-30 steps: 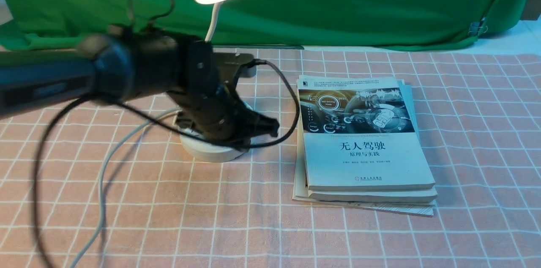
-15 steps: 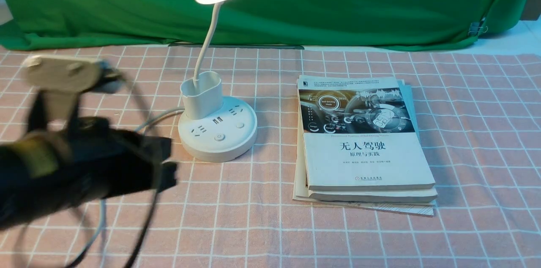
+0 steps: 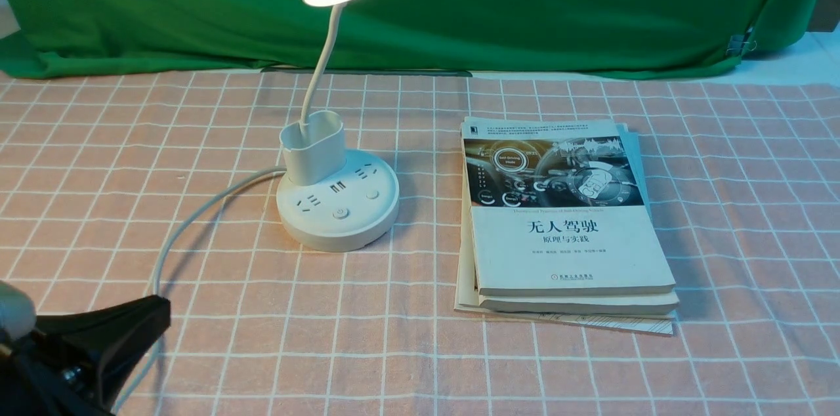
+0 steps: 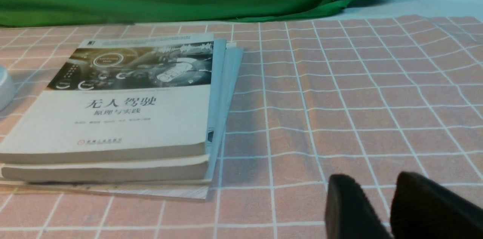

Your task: Turn on the table lamp on the pink coffee tablecloth with your hand.

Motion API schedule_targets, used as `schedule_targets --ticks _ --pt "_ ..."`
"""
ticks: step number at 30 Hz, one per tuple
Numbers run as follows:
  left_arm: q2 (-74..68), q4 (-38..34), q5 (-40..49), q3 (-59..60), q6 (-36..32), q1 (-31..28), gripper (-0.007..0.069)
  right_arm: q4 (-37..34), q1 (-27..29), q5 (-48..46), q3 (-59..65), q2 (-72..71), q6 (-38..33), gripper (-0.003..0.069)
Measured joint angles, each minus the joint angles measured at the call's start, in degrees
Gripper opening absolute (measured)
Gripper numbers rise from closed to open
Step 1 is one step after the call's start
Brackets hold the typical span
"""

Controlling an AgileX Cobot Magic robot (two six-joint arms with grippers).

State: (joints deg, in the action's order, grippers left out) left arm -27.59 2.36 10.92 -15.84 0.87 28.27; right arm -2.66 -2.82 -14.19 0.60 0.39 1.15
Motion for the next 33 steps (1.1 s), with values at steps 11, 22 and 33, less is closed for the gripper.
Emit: schedule_targets --ticks 11,22,33 --pt "23.59 13.69 0.19 8.27 10.65 -10.97 0.0000 0.00 0.00 0.00 0.00 0.00 0.05 0.0241" --pt "27.63 -4.04 1.21 16.10 -0.87 -25.35 0.0000 0.00 0.00 0.01 0.00 0.00 0.05 0.0241" --pt "27.67 -5.26 3.21 16.14 -6.46 -23.45 0.0000 0.00 0.00 0.01 0.00 0.00 0.05 0.0241"
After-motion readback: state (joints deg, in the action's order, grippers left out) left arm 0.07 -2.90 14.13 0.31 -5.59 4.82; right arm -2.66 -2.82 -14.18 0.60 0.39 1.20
